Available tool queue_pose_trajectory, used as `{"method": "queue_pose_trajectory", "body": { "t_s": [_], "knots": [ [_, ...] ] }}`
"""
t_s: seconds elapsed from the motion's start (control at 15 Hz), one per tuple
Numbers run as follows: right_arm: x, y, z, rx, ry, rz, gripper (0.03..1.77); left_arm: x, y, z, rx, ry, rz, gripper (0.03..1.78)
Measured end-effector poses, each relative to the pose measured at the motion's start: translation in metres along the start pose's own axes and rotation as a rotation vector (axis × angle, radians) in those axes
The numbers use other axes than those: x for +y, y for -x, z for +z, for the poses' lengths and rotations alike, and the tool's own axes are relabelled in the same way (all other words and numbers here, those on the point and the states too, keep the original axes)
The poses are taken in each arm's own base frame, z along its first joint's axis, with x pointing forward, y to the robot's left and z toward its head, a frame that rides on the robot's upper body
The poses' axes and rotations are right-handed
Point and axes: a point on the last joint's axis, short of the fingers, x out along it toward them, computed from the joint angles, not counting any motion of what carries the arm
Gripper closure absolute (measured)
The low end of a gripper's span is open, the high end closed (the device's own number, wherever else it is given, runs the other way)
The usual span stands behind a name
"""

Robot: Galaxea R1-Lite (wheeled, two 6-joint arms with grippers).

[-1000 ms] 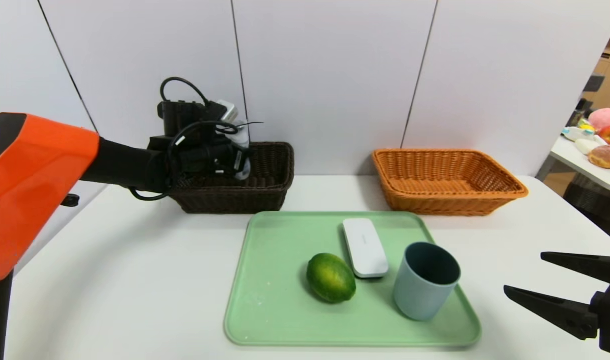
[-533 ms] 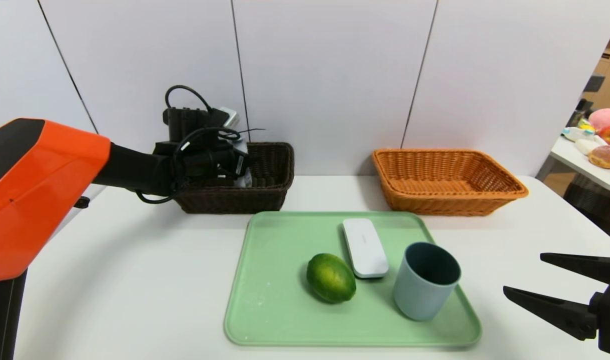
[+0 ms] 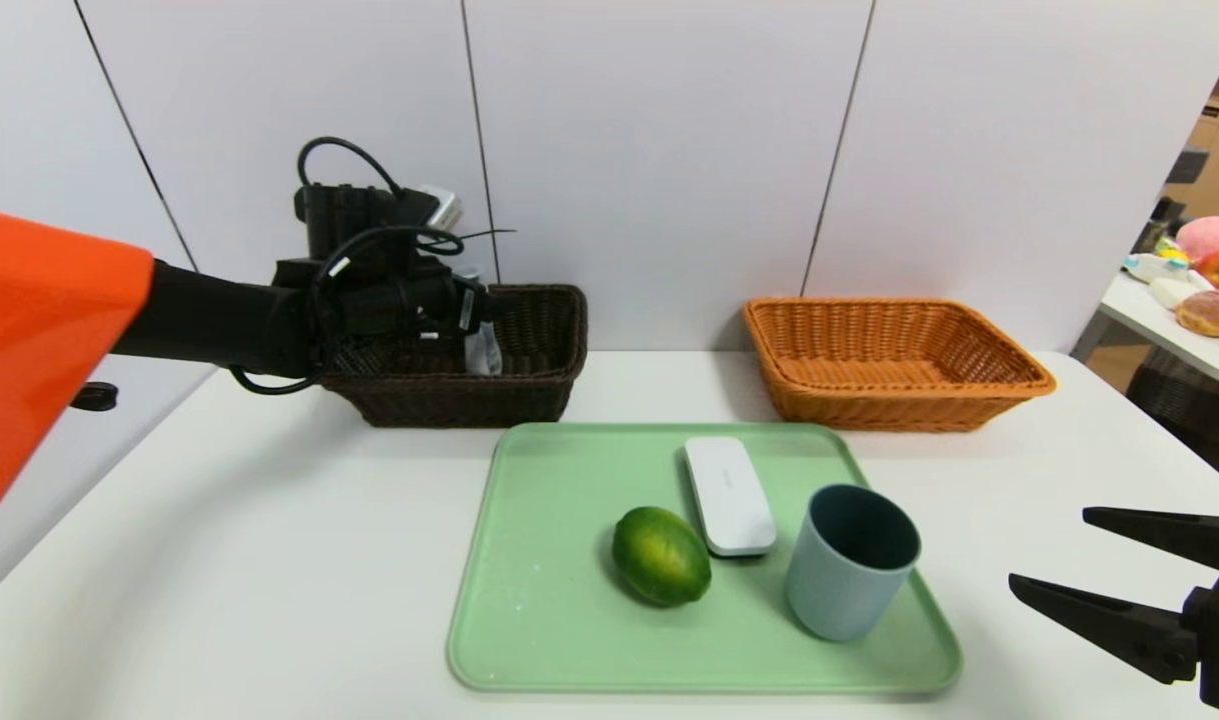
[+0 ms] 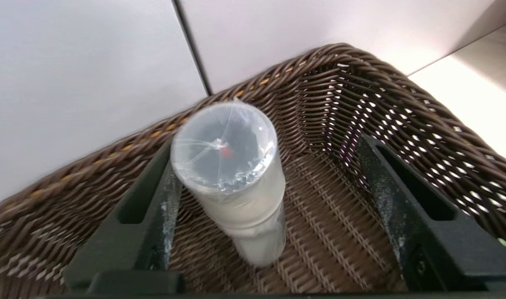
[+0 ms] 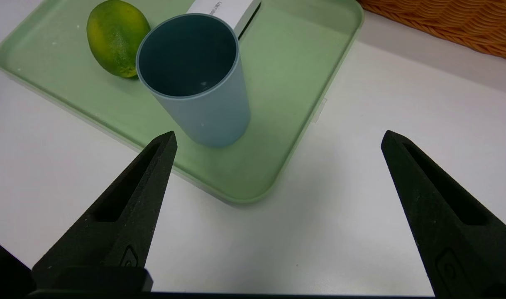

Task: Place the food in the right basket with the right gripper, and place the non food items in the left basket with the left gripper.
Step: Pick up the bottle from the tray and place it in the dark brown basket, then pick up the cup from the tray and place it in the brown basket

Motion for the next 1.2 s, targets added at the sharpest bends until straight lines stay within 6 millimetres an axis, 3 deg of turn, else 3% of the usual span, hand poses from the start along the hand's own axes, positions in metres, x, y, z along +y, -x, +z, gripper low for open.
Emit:
{"method": "queue_pose_trajectory", "body": {
  "t_s": [0.53,0.67,0.8,1.2],
  "knots": [
    [0.002,0.005,0.001,-0.025,-0.011,-0.003,0.1,0.006,0.072,0.058,-0.115,-0.021,0.099,0.2],
    [0.002,0.006,0.002,-0.029,-0.01,-0.004,0.1,-0.001,0.088,0.062,-0.122,-0.022,0.096,0.18],
    [0.002,0.006,0.002,-0.031,-0.01,-0.005,0.1,-0.016,0.098,0.059,-0.111,0.006,0.061,0.16],
    [0.002,0.007,0.002,-0.034,-0.028,-0.013,0.1,-0.093,0.127,0.045,-0.057,0.105,-0.164,0.14]
  ]
}}
